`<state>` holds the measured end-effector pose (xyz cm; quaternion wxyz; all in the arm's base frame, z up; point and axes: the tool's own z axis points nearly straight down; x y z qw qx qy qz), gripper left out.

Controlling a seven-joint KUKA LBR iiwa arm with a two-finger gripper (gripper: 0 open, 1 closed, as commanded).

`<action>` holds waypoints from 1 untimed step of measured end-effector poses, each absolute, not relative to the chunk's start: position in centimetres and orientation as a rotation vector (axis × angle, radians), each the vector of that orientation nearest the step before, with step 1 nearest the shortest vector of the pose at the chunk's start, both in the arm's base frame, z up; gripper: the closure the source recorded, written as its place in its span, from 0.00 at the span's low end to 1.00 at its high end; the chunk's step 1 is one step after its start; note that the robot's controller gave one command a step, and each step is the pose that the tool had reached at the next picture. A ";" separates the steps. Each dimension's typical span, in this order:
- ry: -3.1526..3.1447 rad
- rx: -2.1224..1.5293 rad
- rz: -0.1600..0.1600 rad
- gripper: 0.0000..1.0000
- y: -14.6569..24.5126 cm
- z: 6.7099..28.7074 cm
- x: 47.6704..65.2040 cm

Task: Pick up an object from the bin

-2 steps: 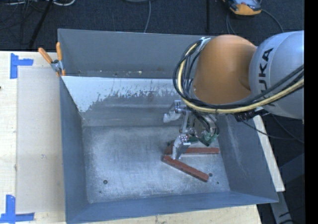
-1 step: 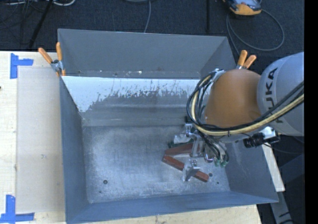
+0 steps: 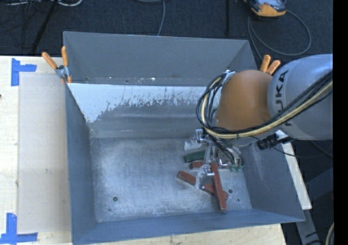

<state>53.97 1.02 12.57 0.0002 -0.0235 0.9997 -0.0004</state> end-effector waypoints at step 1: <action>3.126 -0.069 0.003 1.00 0.5 7.6 53.0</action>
Offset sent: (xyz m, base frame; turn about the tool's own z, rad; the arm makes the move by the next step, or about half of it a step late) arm 0.0000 0.0000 0.0000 0.0000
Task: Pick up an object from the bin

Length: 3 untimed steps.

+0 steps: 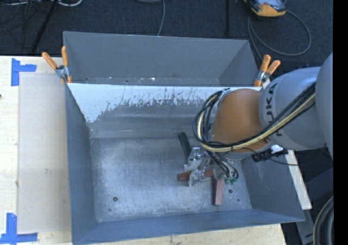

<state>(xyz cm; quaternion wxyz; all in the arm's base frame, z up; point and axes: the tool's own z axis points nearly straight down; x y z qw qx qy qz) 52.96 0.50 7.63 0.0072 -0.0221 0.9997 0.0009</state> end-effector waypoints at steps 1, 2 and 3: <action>3.126 -0.069 0.003 1.00 0.5 7.6 53.0; 3.137 -0.155 0.001 1.00 -2.1 18.9 55.3; 3.138 -0.154 0.001 1.00 -2.2 18.9 55.3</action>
Offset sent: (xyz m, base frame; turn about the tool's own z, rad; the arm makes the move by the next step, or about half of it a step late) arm 0.0233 -0.0264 0.1137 -0.0568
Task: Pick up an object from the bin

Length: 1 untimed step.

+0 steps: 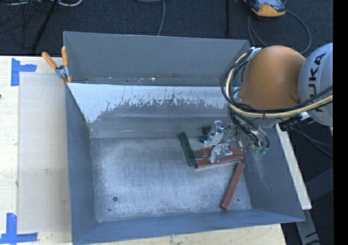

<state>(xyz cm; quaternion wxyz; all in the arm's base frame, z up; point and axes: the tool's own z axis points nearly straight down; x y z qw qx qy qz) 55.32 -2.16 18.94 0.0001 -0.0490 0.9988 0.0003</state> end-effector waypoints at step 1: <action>3.136 -0.064 0.001 1.00 -4.0 14.2 55.6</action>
Offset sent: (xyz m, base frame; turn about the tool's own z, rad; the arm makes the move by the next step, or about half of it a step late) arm 0.0443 -0.0142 0.1341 -0.2028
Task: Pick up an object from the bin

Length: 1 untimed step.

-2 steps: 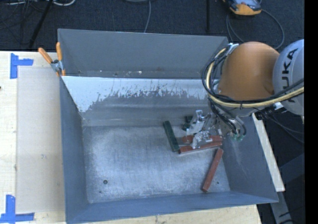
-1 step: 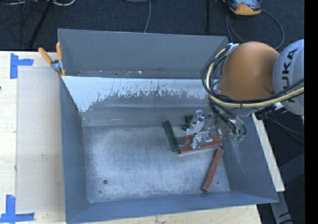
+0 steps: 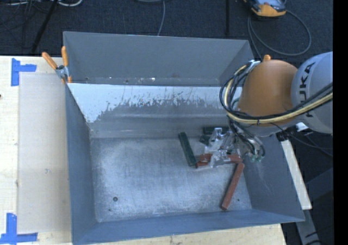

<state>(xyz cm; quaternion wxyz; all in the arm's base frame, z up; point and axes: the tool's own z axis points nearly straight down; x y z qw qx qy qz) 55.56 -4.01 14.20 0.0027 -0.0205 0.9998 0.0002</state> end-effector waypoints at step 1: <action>3.108 -0.457 0.001 1.00 -3.5 31.3 59.5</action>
Offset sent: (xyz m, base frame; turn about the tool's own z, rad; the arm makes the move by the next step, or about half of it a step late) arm 0.0000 0.0000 0.0000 0.0000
